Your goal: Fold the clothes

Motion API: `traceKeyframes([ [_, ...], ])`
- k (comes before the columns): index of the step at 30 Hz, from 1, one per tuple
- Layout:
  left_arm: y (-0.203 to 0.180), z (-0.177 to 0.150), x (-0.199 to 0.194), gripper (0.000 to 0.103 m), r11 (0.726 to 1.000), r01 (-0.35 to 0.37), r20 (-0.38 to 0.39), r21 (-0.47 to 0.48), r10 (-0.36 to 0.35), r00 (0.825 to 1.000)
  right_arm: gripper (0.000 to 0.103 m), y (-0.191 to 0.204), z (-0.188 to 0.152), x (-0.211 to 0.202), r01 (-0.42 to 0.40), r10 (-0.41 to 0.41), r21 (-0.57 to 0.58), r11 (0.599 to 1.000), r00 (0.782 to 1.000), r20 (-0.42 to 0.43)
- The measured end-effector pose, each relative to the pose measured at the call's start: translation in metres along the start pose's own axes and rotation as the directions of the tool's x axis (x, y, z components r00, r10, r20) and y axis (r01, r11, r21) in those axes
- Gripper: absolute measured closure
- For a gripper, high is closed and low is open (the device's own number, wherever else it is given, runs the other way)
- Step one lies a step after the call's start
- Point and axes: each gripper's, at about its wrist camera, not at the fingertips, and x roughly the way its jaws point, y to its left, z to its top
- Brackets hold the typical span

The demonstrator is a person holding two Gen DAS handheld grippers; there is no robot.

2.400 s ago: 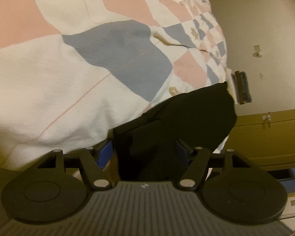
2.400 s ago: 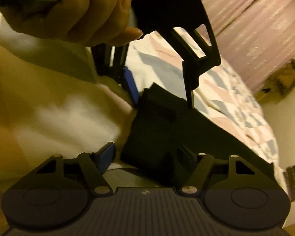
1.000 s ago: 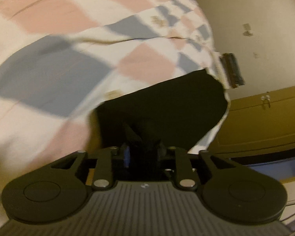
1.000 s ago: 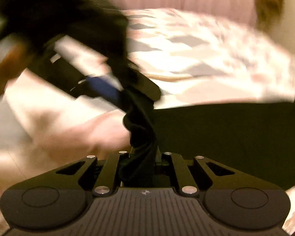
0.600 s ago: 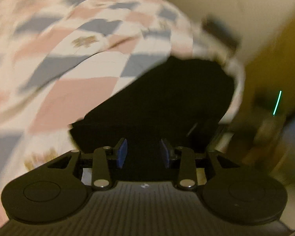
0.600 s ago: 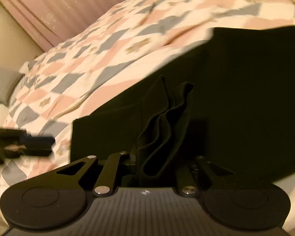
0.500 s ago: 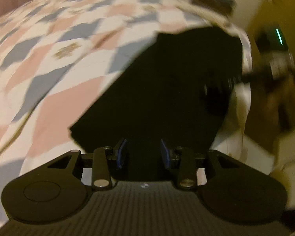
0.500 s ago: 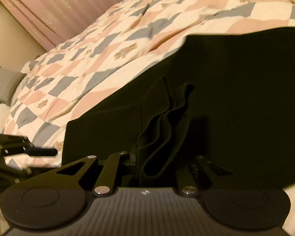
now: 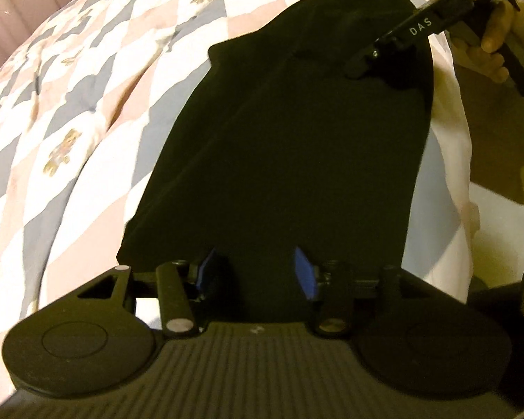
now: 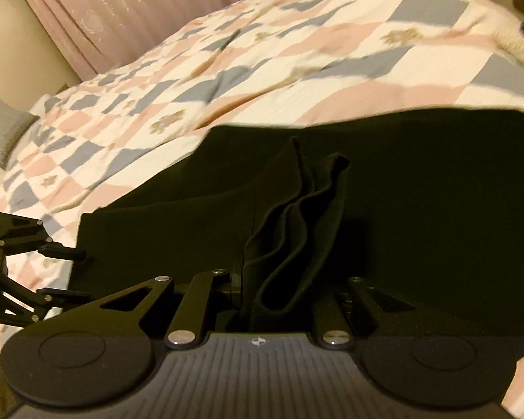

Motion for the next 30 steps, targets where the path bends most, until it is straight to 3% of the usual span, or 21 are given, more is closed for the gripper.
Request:
traceKeyframes([
  [10, 0.004, 0.048, 0.029, 0.054, 0.983, 0.171, 0.025, -0.064, -0.169, 0.985, 0.092, -0.061, 0.033, -0.033, 0.126, -0.125, -0.03, 0.992, 0.992, 0.02],
  [18, -0.002, 0.078, 0.046, 0.054, 0.97, 0.226, 0.031, -0.089, -0.224, 0.974, 0.092, -0.115, 0.054, -0.05, 0.207, -0.206, -0.045, 0.977, 0.978, 0.007],
  [21, -0.009, 0.09, 0.053, 0.053, 0.968, 0.226, 0.036, -0.106, -0.223, 0.974, 0.091, -0.141, 0.059, -0.057, 0.183, -0.183, -0.029, 0.983, 0.983, 0.006],
  [23, -0.014, 0.094, 0.059, 0.052, 0.965, 0.224, 0.033, -0.137, -0.222, 0.975, 0.088, -0.157, 0.062, -0.051, 0.137, -0.137, -0.014, 0.991, 0.99, -0.016],
  [24, -0.017, 0.094, 0.061, 0.052, 0.963, 0.221, 0.028, -0.153, -0.219, 0.975, 0.082, -0.161, 0.063, -0.047, 0.152, -0.152, -0.019, 0.988, 0.988, -0.025],
  [25, -0.022, 0.094, 0.063, 0.052, 0.964, 0.209, 0.019, -0.162, -0.209, 0.978, 0.06, -0.166, 0.064, -0.042, 0.167, -0.167, -0.025, 0.986, 0.985, -0.034],
  [26, -0.026, 0.095, 0.066, 0.052, 0.966, 0.193, 0.009, -0.171, -0.194, 0.981, 0.054, -0.172, 0.064, -0.039, 0.179, -0.18, -0.026, 0.983, 0.983, -0.039],
  [30, -0.04, 0.096, 0.069, 0.052, 0.965, 0.146, -0.008, -0.22, -0.151, 0.988, 0.06, -0.194, 0.055, -0.053, 0.214, -0.215, 0.062, 0.975, 0.977, 0.013],
])
